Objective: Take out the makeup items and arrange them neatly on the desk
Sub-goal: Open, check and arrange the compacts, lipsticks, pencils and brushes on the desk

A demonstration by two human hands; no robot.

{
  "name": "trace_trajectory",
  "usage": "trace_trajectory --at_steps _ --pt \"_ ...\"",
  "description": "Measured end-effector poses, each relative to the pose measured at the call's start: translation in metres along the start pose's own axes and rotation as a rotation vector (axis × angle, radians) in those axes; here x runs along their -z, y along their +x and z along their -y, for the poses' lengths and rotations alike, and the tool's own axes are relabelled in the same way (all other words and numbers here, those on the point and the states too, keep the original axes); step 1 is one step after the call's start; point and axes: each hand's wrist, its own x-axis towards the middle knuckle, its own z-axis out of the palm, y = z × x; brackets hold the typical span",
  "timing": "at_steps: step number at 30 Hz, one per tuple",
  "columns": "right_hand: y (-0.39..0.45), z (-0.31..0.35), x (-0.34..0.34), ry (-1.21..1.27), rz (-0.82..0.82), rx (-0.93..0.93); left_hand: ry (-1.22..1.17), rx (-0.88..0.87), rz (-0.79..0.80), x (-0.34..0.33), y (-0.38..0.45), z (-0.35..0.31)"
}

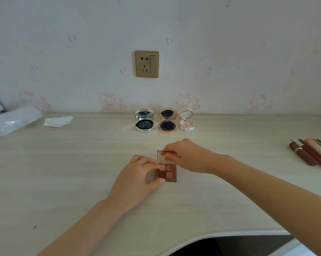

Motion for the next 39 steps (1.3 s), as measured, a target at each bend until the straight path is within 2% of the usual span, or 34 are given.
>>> trace_trajectory --at_steps 18,27,30,34,39 --pt "0.013 -0.004 0.002 0.171 0.035 -0.093 0.041 -0.004 -0.045 -0.005 -0.003 -0.001" --pt "0.008 -0.008 -0.004 0.139 0.01 -0.094 0.035 -0.015 -0.035 -0.006 -0.003 0.0" --pt "-0.002 -0.012 -0.01 0.24 -0.066 -0.134 0.029 -0.018 -0.036 -0.005 -0.004 -0.001" --pt "-0.026 -0.014 -0.026 0.227 -0.225 -0.216 0.021 -0.018 -0.029 -0.004 -0.004 -0.002" --pt "-0.045 -0.006 -0.051 0.27 -0.246 -0.192 0.061 -0.044 -0.01 -0.003 -0.003 -0.005"
